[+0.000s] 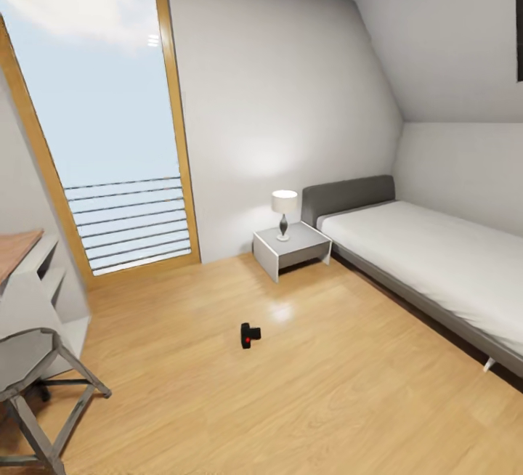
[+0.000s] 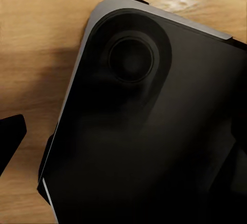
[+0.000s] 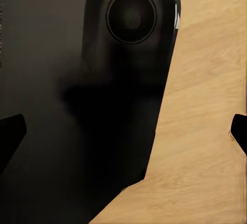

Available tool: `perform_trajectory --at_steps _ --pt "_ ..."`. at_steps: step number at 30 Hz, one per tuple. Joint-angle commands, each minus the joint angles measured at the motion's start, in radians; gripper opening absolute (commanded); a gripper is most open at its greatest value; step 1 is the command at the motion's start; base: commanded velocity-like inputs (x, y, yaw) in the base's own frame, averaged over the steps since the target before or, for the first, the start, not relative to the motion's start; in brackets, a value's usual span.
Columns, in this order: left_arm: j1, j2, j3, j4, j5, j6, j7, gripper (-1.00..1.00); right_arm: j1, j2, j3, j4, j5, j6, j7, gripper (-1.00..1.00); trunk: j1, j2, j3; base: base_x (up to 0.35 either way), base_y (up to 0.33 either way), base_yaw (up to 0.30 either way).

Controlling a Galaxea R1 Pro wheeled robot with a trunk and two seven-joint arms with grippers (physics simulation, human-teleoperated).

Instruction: Attach the digital camera to the camera tripod in the bedroom.

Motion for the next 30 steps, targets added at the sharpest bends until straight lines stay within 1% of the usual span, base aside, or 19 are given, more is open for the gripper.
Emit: perform_trajectory --at_steps 1,19,24,30 --pt "0.000 0.000 0.001 -0.001 0.003 -0.001 0.000 1.00 0.000 0.000 0.000 0.000 0.009 0.000 -0.001 1.00 0.000 0.000 -0.001 0.000 0.000 0.286" --pt "0.000 0.000 0.001 -0.001 0.003 -0.001 0.000 1.00 0.000 0.001 0.001 0.000 0.009 0.000 -0.001 1.00 0.000 0.000 -0.001 0.000 0.000 0.282" --pt "0.000 0.000 0.001 -0.001 0.003 -0.001 0.000 1.00 0.000 0.000 0.001 0.000 0.009 -0.001 0.000 1.00 0.000 0.000 -0.001 0.000 0.057 0.125" --pt "0.000 -0.001 0.001 -0.001 0.003 -0.001 0.000 1.00 0.000 0.001 0.000 0.000 0.009 -0.001 0.000 1.00 0.000 0.000 -0.001 0.000 0.218 0.038"
